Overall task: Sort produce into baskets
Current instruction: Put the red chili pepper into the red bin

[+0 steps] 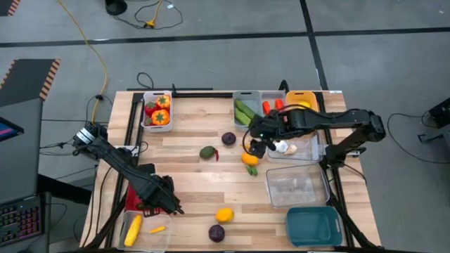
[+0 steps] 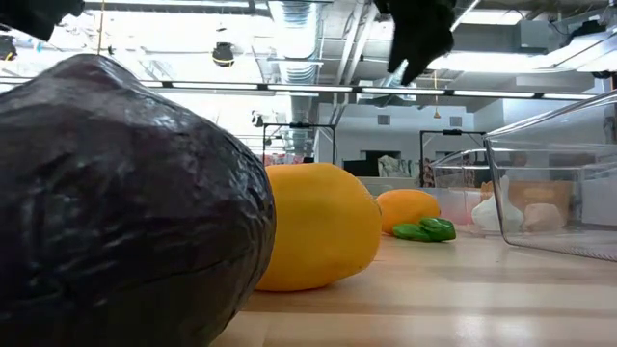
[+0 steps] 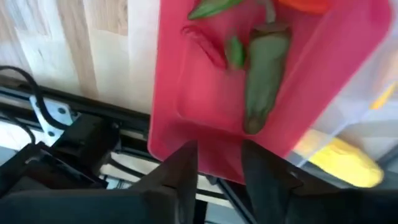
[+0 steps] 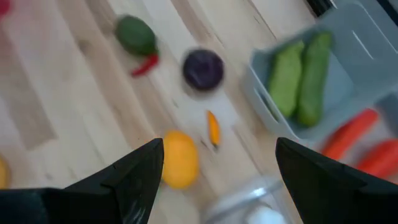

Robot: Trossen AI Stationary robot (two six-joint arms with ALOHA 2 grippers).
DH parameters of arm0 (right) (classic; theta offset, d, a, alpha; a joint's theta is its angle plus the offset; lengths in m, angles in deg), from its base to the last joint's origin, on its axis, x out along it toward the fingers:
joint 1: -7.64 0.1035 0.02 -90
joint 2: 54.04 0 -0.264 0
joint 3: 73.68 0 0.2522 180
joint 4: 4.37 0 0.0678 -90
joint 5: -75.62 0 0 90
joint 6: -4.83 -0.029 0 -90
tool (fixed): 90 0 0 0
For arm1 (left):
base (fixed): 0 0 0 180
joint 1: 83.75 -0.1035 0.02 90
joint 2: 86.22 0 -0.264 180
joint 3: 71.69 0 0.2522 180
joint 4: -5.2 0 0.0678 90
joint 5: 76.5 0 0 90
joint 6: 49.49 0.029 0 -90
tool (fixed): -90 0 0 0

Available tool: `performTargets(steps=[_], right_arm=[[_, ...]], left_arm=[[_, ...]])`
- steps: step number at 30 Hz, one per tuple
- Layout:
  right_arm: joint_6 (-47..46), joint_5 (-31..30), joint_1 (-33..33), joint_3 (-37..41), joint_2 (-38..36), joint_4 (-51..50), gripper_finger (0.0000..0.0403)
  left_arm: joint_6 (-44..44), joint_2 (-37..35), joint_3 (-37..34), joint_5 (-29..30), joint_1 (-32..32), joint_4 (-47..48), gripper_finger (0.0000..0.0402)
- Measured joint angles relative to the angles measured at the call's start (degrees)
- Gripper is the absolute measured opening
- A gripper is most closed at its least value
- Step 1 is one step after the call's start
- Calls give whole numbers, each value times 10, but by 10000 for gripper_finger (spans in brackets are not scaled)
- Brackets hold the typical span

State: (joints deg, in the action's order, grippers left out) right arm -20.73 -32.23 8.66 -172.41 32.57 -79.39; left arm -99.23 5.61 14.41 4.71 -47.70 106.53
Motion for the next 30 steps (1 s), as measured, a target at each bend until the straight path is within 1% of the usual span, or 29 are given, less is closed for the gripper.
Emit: performTargets(steps=[5, 10, 13, 17, 25, 28, 30], right_arm=[[0, 0, 31, -1, 7, 60, 335], [-1, -1, 64, -1, 38, 118, 335], [-1, -2, 80, 0, 74, 152, 335], [-1, -4, 96, 0, 129, 206, 335], [-8, -32, 105, 0, 228, 348, 335], [-14, -47, 99, 0, 257, 381, 335], [-14, -51, 97, 0, 273, 384, 335]], left_arm=[[43, 0, -13, 12, 0, 0, 146], [80, -7, -13, 113, 7, -2, 155], [84, -24, -13, 170, 7, -8, 153], [101, -61, -13, 240, 2, -39, 148], [165, -156, -14, 368, -27, -140, 141], [191, -195, -42, 411, -35, -200, 141], [208, -223, -78, 423, -42, -250, 141]])
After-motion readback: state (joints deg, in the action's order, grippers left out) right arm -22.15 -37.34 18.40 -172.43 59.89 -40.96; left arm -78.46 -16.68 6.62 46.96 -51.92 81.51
